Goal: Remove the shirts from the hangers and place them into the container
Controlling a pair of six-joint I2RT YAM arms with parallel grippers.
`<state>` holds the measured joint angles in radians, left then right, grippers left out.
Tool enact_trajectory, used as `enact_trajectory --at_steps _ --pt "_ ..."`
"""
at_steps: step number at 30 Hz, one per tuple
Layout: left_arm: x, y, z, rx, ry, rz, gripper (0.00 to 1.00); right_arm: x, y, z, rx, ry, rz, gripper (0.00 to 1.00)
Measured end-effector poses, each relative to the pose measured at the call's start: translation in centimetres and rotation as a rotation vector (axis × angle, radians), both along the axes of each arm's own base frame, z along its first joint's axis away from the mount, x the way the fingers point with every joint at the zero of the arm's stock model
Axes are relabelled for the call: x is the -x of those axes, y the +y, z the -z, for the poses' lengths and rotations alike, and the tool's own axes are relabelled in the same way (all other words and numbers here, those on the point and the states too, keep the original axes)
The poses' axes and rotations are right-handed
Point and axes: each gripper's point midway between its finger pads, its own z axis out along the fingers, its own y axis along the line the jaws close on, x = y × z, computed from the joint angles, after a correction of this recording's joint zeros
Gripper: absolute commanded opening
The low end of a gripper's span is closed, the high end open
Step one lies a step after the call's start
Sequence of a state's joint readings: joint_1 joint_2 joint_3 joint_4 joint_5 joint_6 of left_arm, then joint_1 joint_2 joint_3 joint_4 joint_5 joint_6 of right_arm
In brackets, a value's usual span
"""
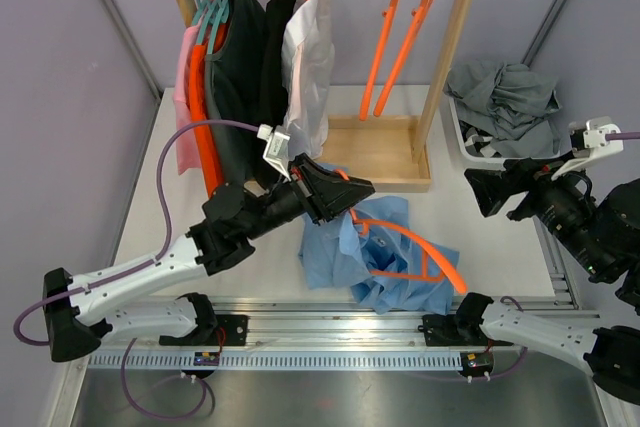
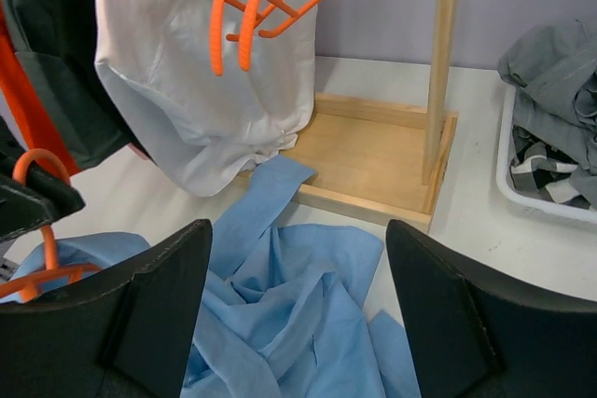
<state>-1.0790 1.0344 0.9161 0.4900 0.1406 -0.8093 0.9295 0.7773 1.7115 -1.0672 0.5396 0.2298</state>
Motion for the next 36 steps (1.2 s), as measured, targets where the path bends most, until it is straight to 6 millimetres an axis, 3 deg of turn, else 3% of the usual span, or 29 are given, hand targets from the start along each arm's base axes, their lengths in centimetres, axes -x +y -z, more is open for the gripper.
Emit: enact_trajectory --at_steps 5,10,14,16,18,22,26,29,32,34,36 --pt "-1.1 -0.4 1.3 -0.062 -0.016 -0.046 0.12 0.4 1.1 -0.7 0.010 0.003 -0.064 0.85" --pt "-2.9 -1.7 4.5 -0.141 -0.021 -0.084 0.03 0.7 1.7 -1.6 0.010 -0.005 -0.105 0.86" --pt "-3.9 0.7 8.8 -0.132 0.023 -0.138 0.00 0.9 1.7 -1.8 0.009 -0.010 -0.118 0.86" --pt "-5.0 2.6 9.6 -0.094 0.060 -0.184 0.00 0.9 1.7 -1.7 0.011 -0.010 -0.118 0.85" --pt "-5.8 4.1 8.4 -0.028 0.078 -0.219 0.00 0.9 1.7 -1.7 0.015 -0.010 -0.119 0.85" --pt "-4.8 5.4 3.6 0.157 0.074 -0.188 0.00 0.8 1.8 -1.3 0.027 -0.004 -0.119 0.85" --pt "-4.7 5.6 1.5 0.252 0.111 -0.153 0.00 0.6 2.2 -0.6 0.044 0.009 -0.128 0.86" --pt "-5.6 3.6 0.1 0.179 0.137 -0.161 0.00 0.7 2.6 -0.5 0.049 0.013 -0.145 0.86" --pt "-5.8 0.8 -2.8 0.079 0.089 -0.141 0.00 0.6 2.7 -0.5 0.062 0.016 -0.148 0.91" --pt "-5.6 -1.0 -3.2 0.003 0.045 -0.110 0.00 0.6 2.7 -0.5 0.073 0.021 -0.148 0.93" --pt "-5.5 -2.8 -2.3 -0.097 0.004 -0.081 0.00 0.5 2.8 -0.5 0.082 0.025 -0.148 0.93"
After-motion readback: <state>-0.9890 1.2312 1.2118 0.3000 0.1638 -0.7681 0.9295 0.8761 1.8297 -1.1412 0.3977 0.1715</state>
